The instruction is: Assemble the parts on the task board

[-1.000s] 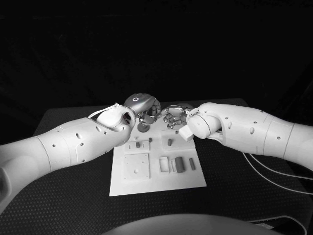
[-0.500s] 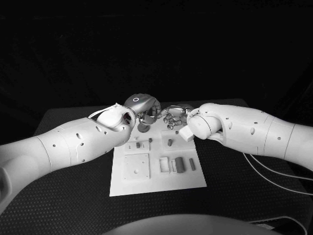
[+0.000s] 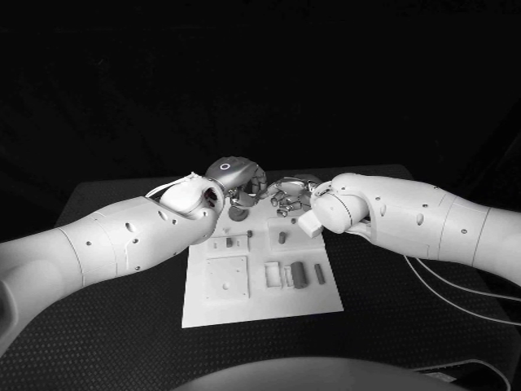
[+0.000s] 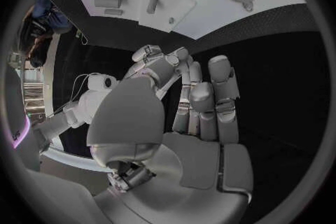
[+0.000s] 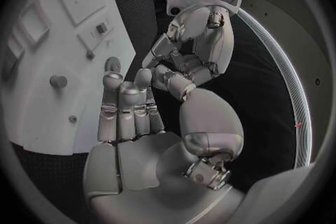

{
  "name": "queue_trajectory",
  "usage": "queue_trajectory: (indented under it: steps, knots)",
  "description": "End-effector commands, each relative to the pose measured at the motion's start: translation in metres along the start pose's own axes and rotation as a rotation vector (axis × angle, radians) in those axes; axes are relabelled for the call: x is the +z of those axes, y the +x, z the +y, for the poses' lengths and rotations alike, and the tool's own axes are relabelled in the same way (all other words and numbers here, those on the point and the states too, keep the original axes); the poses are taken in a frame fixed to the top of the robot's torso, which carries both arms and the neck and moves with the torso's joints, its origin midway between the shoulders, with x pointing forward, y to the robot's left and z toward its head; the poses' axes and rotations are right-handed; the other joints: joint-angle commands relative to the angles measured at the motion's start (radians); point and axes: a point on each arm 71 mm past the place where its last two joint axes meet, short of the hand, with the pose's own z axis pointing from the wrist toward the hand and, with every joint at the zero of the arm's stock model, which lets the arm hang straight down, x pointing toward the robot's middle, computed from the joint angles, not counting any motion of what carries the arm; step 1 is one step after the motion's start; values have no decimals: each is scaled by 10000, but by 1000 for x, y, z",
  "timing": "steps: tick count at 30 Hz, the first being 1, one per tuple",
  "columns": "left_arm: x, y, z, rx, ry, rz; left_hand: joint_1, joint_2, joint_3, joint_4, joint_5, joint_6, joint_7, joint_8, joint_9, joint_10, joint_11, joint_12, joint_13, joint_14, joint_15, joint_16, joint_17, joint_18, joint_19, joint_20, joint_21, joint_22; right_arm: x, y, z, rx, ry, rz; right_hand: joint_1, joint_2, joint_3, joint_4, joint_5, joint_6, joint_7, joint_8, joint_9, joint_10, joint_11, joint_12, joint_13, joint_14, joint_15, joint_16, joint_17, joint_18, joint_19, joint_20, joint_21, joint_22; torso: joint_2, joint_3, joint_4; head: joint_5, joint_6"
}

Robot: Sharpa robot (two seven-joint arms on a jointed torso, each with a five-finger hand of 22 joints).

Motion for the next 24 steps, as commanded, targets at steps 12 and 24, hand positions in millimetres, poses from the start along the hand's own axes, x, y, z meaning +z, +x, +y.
queue_trajectory:
  steps: [12, 24]
  knots:
    - [0, 5, -1, -142, -23, 363, -185, -36, -107, 26, -46, 106, 188, 21, 51, 799, 175, -261, 15, 21, 45, -64, -15, 331, -10, 69, -40, 193, -2, 13, 10, 169, -835, 1045, -28, -101, -11, 96, 55, 313, 383, -54, 27, -105, 22, -71, -9, -90, 26, -69, -20, 136, -97, 11, -59, 13, 4, 6, 1, 16, -9]
    - [-1, 7, 0, -158, -52, 429, -169, -13, -102, 24, -44, 109, 187, 14, 61, 836, 175, -333, 28, 28, 45, -75, -16, 335, -7, 70, -47, 191, -3, 13, 11, 244, -1064, 1089, 67, -10, 30, 36, 61, 333, 373, -52, 44, -106, 12, -58, 0, -94, 18, -66, -16, 136, -103, 9, -66, 16, 5, 7, 6, 14, -8]
